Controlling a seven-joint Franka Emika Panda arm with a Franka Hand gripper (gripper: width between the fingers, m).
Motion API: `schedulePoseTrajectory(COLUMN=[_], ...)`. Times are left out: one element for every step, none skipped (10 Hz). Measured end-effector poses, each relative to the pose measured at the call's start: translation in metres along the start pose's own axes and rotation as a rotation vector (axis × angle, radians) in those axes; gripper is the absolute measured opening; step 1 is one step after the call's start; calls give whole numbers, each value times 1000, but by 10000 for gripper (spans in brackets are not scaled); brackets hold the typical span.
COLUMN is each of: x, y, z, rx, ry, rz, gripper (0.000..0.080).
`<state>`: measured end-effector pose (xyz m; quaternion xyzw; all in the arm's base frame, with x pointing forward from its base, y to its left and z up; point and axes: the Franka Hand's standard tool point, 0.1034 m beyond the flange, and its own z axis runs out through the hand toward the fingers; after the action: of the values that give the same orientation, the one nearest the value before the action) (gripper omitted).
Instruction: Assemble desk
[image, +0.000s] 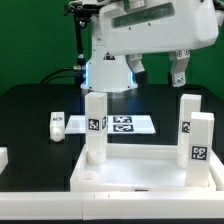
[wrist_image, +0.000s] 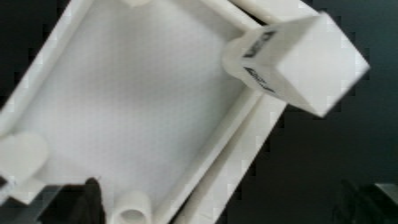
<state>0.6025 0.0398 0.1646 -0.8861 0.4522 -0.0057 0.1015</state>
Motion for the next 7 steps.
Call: schedulePoseTrajectory(x=[0, -4, -6, -2, 0, -3, -2], y=[12, 30, 52, 65, 69, 69, 69], z=[-1, -5, -11, -12, -8, -7, -7], rx=[-5, -7, -12, 2, 9, -1, -1], ry=[-9, -23, -35, 3, 51, 30, 33], rz=[-114, -206, -308, -372, -446, -517, -570], gripper=[648, 648, 648, 648, 648, 648, 648])
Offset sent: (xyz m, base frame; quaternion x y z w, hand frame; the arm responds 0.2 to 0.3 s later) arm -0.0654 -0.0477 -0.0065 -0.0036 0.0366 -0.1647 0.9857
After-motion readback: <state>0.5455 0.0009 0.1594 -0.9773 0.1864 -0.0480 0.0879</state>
